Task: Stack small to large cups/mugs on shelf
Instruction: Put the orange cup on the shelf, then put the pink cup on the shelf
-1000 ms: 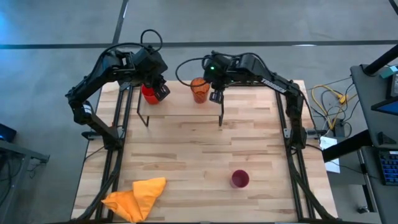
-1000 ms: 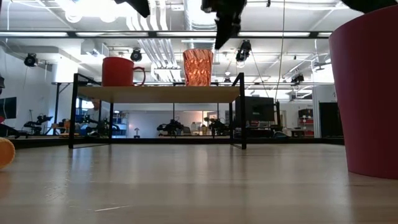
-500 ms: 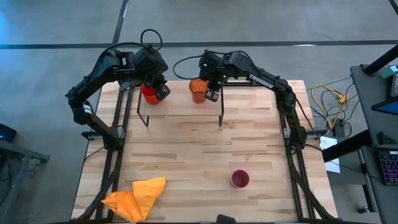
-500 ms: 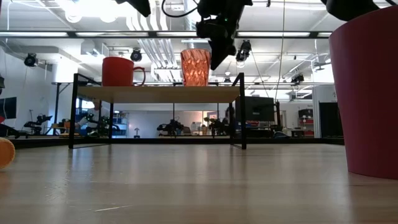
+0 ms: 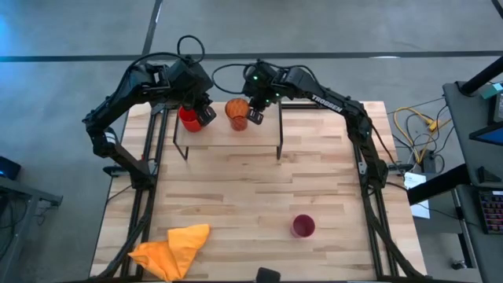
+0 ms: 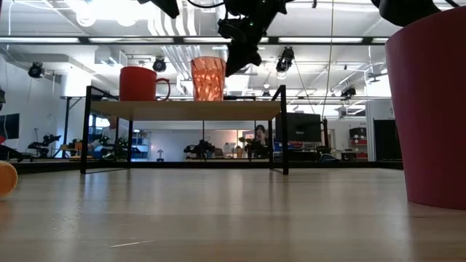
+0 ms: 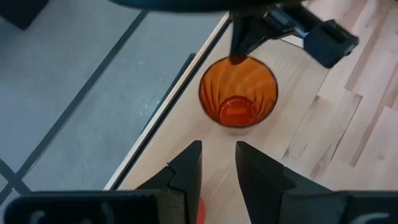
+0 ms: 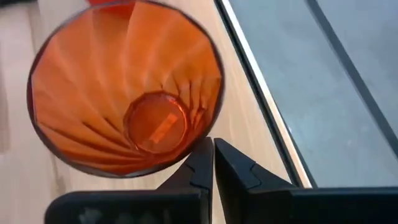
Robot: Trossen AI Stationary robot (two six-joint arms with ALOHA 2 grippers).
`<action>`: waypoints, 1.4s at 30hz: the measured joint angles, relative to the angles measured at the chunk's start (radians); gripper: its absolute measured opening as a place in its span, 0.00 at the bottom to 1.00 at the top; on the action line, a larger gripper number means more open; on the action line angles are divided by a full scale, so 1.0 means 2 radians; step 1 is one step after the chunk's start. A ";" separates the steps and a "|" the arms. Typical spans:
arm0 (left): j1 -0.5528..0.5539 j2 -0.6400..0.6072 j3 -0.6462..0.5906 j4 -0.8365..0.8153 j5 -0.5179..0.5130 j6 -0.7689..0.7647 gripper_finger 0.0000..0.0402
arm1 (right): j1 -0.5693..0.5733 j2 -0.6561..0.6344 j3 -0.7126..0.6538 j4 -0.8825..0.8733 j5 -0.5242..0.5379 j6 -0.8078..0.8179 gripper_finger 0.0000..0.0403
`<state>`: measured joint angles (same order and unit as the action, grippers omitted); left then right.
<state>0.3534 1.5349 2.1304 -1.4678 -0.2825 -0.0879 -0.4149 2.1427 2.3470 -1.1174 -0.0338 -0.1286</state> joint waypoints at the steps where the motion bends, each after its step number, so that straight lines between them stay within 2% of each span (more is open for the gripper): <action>1: 0.000 0.000 0.000 0.000 0.000 0.000 0.21 | 0.000 0.001 0.000 0.006 0.000 0.003 0.02; 7: 0.000 0.000 0.000 0.001 0.000 0.000 0.21 | 0.000 -0.002 0.000 0.024 0.006 0.010 0.02; 9: 0.000 0.000 0.000 0.000 0.000 -0.001 0.21 | 0.000 -0.010 0.000 0.012 0.032 0.009 0.02; 13: 0.000 0.000 0.000 0.000 0.005 -0.005 0.21 | 0.000 -0.040 0.004 -0.093 0.131 -0.008 0.02; 15: 0.000 0.000 0.000 0.001 0.037 -0.011 0.21 | -0.001 -0.058 0.004 -0.162 0.145 0.013 0.02; 17: -0.001 0.001 -0.001 0.005 0.089 -0.017 0.21 | 0.002 -0.076 0.004 -0.225 0.145 0.041 0.02; 19: -0.005 0.005 -0.001 0.018 0.133 -0.018 0.21 | 0.010 -0.099 -0.005 -0.223 0.137 0.070 0.02; 21: -0.017 0.012 -0.002 0.027 0.156 -0.018 0.21 | 0.019 -0.129 -0.021 -0.218 0.102 0.097 0.02; 23: -0.035 0.021 -0.002 0.030 0.164 -0.016 0.21 | 0.031 -0.154 -0.029 -0.216 0.072 0.106 0.02; 28: -0.092 0.057 -0.002 0.042 0.169 -0.016 0.21 | 0.063 -0.218 -0.078 -0.229 0.084 0.147 0.02; 35: -0.169 0.121 -0.002 0.109 0.175 -0.043 0.21 | 0.092 -0.302 -0.172 -0.227 0.083 0.210 0.02; 42: -0.222 0.185 -0.002 0.181 0.217 -0.088 0.21 | 0.104 -0.357 -0.283 -0.228 0.076 0.244 0.02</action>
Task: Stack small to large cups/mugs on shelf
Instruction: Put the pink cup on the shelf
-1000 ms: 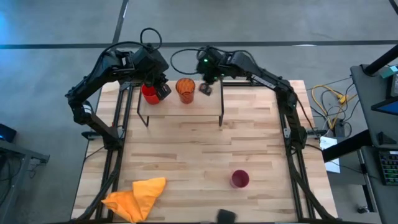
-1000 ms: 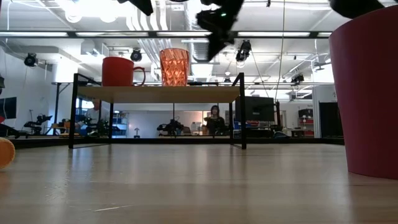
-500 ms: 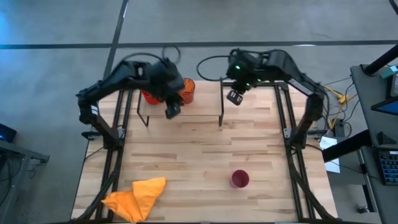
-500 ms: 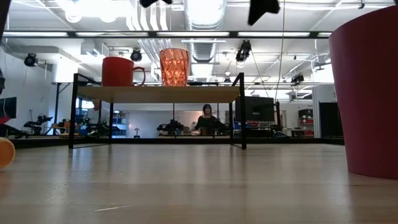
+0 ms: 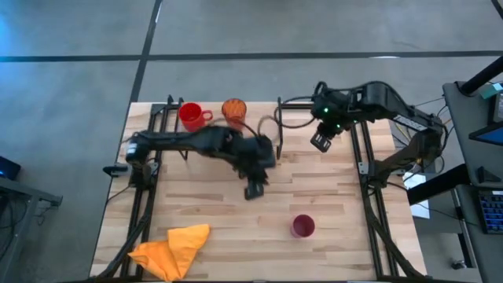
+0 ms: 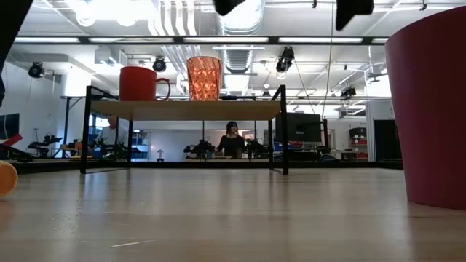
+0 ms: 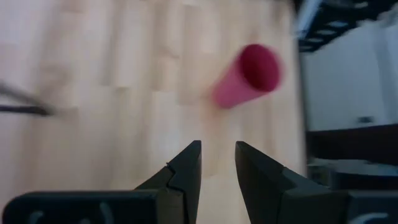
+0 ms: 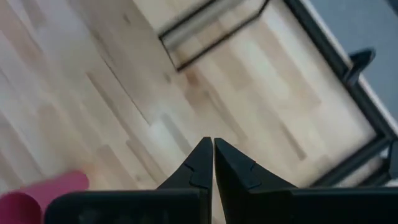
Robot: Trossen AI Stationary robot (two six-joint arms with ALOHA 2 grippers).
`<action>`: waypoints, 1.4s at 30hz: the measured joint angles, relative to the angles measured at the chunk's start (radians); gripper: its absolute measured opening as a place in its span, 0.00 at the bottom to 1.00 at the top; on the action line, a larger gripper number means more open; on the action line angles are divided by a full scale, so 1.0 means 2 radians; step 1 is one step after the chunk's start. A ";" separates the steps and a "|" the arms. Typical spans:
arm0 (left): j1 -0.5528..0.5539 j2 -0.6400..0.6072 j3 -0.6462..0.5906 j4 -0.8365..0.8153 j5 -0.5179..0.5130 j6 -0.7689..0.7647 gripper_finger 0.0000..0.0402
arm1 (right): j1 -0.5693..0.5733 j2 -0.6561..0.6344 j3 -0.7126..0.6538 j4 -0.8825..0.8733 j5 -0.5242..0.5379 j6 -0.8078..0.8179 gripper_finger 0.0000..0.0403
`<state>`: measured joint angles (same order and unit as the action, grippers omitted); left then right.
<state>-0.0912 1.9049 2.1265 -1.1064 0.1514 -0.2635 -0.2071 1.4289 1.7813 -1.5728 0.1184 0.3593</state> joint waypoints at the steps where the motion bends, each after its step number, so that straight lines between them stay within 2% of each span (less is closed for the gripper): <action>1: -0.007 0.008 0.000 0.015 0.014 -0.013 0.21 | 0.000 -0.004 -0.016 0.001 -0.002 0.000 0.02; 4: -0.026 0.029 0.000 0.089 0.049 -0.049 0.21 | 0.000 -0.016 -0.059 0.001 0.003 -0.010 0.02; 9: -0.049 0.064 0.000 0.211 0.051 -0.126 0.21 | 0.000 -0.036 -0.122 0.001 0.024 -0.021 0.02; 12: -0.056 0.086 0.000 0.235 0.049 -0.172 0.21 | 0.002 -0.052 -0.152 0.001 0.020 0.002 0.02; 18: -0.069 0.130 0.000 0.234 0.038 -0.219 0.21 | 0.004 -0.087 -0.204 0.002 0.016 0.017 0.02; 23: -0.070 0.150 0.000 0.234 -0.012 -0.234 0.21 | 0.004 -0.112 -0.241 0.005 0.016 0.026 0.02; 28: -0.070 0.154 0.000 0.234 -0.039 -0.253 0.21 | 0.004 -0.132 -0.271 0.007 0.016 0.026 0.02; 42: -0.079 0.154 -0.003 0.205 -0.077 -0.258 0.21 | 0.004 -0.142 -0.294 0.049 0.016 0.030 0.02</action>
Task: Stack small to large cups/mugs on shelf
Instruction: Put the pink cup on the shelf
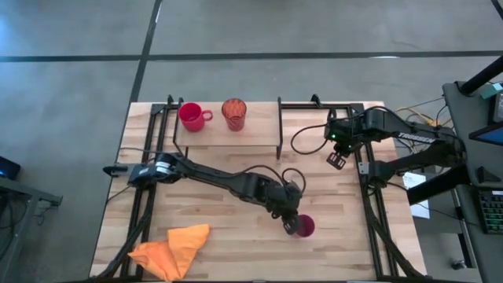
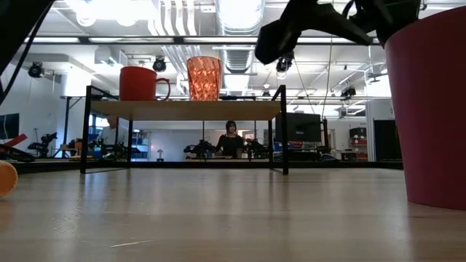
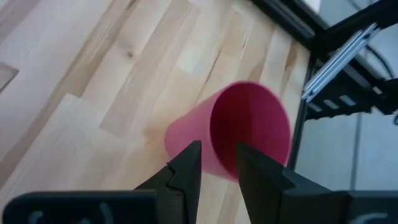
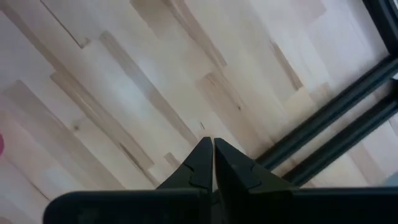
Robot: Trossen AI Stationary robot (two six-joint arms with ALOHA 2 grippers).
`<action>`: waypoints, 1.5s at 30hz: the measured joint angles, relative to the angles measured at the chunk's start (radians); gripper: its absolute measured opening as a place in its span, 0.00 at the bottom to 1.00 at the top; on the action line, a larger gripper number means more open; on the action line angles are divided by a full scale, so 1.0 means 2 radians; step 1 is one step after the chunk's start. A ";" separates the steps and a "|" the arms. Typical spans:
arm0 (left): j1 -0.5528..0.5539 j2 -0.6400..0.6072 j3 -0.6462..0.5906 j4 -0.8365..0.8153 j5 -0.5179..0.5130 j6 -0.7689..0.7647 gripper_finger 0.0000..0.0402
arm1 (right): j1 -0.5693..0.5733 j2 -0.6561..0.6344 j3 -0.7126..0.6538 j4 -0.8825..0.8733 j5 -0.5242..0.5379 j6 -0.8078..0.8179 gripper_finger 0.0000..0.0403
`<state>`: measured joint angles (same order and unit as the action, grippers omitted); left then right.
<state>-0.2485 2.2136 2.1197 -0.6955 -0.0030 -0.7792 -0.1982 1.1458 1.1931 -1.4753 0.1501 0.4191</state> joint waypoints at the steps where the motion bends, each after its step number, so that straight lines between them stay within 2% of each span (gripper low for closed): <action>1: -0.001 0.000 -0.001 -0.003 -0.002 0.000 0.21 | 0.000 0.000 0.000 0.002 0.000 0.000 0.02; 15: -0.007 0.000 -0.040 0.029 -0.013 -0.026 0.21 | 0.000 0.000 0.001 0.014 0.000 -0.009 0.02; 45: -0.014 0.000 -0.041 0.066 -0.017 -0.027 0.21 | 0.000 0.000 0.000 0.027 0.000 -0.013 0.02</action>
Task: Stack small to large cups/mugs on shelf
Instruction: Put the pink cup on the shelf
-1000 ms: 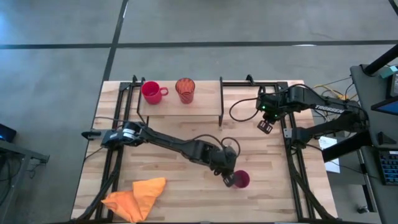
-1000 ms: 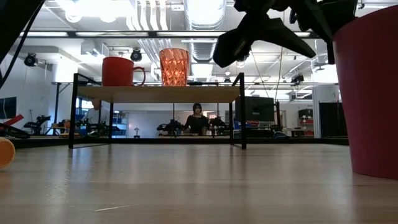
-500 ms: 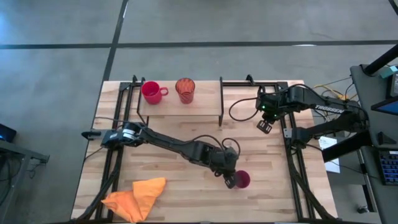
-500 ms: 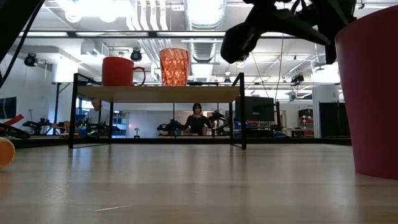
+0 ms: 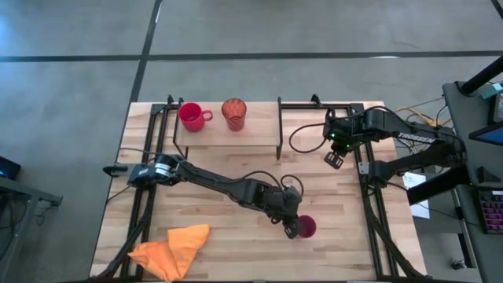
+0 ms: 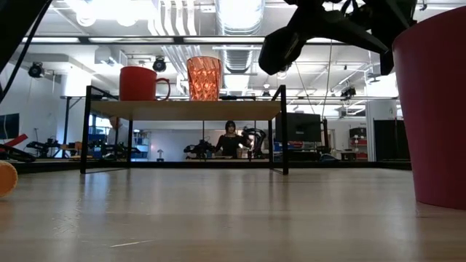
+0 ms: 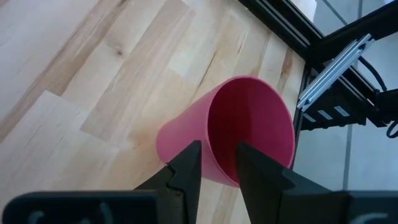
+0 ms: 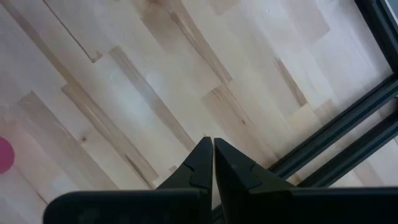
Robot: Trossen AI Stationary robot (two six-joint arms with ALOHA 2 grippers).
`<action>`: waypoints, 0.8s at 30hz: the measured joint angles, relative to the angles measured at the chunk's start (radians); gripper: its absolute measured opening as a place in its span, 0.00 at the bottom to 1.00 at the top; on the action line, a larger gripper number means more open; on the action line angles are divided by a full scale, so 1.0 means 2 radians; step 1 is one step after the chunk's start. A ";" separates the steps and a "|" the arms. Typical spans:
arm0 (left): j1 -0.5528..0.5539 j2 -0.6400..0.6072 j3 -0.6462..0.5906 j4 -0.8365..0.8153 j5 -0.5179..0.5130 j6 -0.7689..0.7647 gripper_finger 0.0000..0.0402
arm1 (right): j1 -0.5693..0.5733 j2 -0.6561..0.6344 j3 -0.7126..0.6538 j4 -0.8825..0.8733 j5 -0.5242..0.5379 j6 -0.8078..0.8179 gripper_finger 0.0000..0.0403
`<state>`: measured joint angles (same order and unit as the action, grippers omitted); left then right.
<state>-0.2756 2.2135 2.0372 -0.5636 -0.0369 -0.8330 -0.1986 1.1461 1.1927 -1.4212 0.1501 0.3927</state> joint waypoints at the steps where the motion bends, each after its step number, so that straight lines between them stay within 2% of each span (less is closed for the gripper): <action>1: 0.000 0.000 0.000 0.000 -0.001 0.000 0.21 | 0.000 0.000 0.000 0.000 0.000 0.000 0.02; 24: -0.001 -0.002 -0.024 -0.004 -0.011 -0.012 0.21 | 0.000 0.000 0.000 0.013 0.000 0.000 0.02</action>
<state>-0.2771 2.2101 1.9892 -0.5717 -0.0590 -0.8574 -0.1986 1.1461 1.1927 -1.3952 0.1501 0.3927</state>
